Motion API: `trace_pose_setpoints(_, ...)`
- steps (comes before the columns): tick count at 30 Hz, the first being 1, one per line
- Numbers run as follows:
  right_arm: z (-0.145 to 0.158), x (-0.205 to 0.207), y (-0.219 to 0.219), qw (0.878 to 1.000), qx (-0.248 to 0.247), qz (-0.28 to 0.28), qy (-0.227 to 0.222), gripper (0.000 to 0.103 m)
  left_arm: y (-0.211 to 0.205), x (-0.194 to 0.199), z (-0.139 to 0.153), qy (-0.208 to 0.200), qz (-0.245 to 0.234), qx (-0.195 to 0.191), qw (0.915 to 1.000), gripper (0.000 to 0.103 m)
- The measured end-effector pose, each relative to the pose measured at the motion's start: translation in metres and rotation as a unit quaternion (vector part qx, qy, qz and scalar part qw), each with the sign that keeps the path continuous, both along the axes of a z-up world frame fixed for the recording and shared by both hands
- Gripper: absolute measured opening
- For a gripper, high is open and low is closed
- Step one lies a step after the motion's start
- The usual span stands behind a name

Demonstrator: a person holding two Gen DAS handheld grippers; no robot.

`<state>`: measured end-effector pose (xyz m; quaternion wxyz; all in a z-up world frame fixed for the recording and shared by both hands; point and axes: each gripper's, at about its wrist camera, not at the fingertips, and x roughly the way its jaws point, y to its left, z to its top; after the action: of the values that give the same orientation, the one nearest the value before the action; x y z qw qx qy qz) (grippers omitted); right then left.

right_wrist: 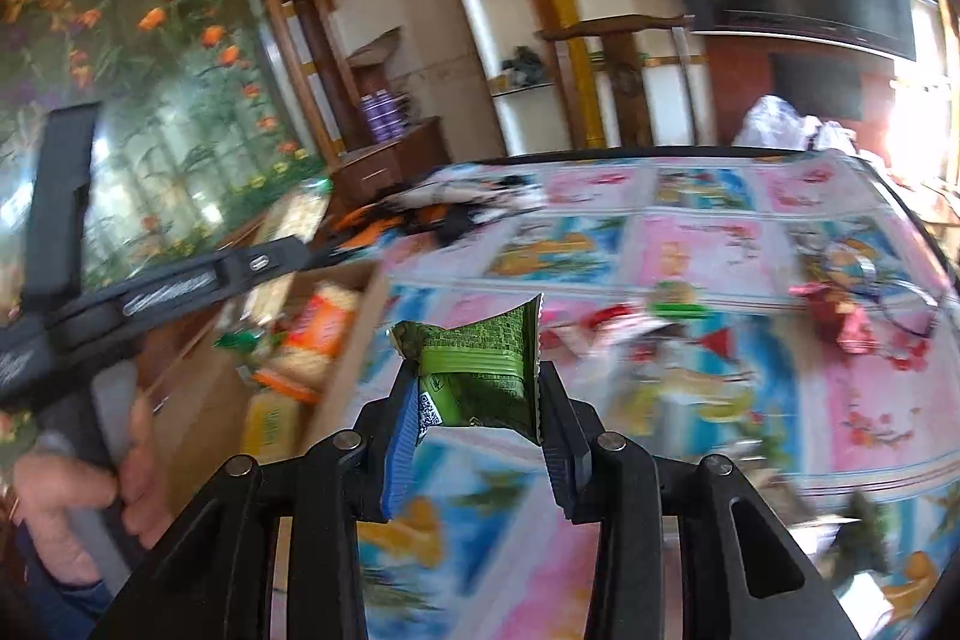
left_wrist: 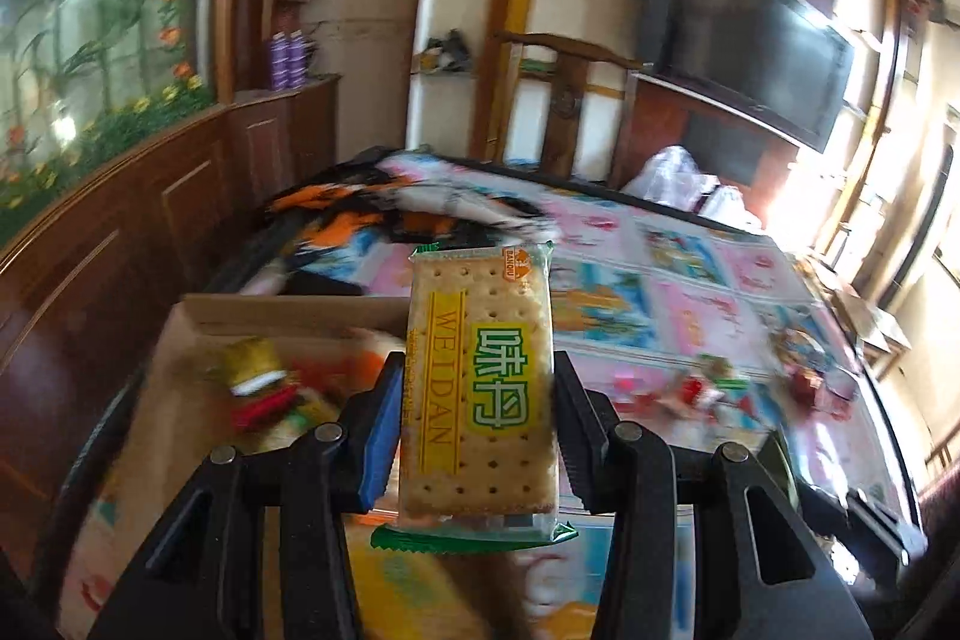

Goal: Organize snacks
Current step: 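Carry both held packs over the cardboard box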

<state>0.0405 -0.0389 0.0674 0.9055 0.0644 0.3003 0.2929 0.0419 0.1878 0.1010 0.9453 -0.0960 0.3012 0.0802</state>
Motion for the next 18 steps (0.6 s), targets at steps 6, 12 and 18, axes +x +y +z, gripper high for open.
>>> trace_pose_setpoints(6, -0.006, -0.018, 0.066, 0.997, -0.011, 0.072, 0.006, 0.040, 0.065, 0.007, -0.014, 0.044, 0.081, 0.001, 0.9957, 0.045)
trace_pose_setpoints(12, -0.015, -0.025, 0.121, 0.991, -0.025, 0.130, 0.022, 0.041, 0.110, 0.013, -0.037, 0.098, 0.140, 0.008, 0.9853, 0.045)
trace_pose_setpoints(18, -0.030, -0.024, 0.163, 0.985, -0.062, 0.156, 0.039, 0.041, 0.120, 0.014, -0.046, 0.121, 0.150, 0.012, 0.9811, 0.045)
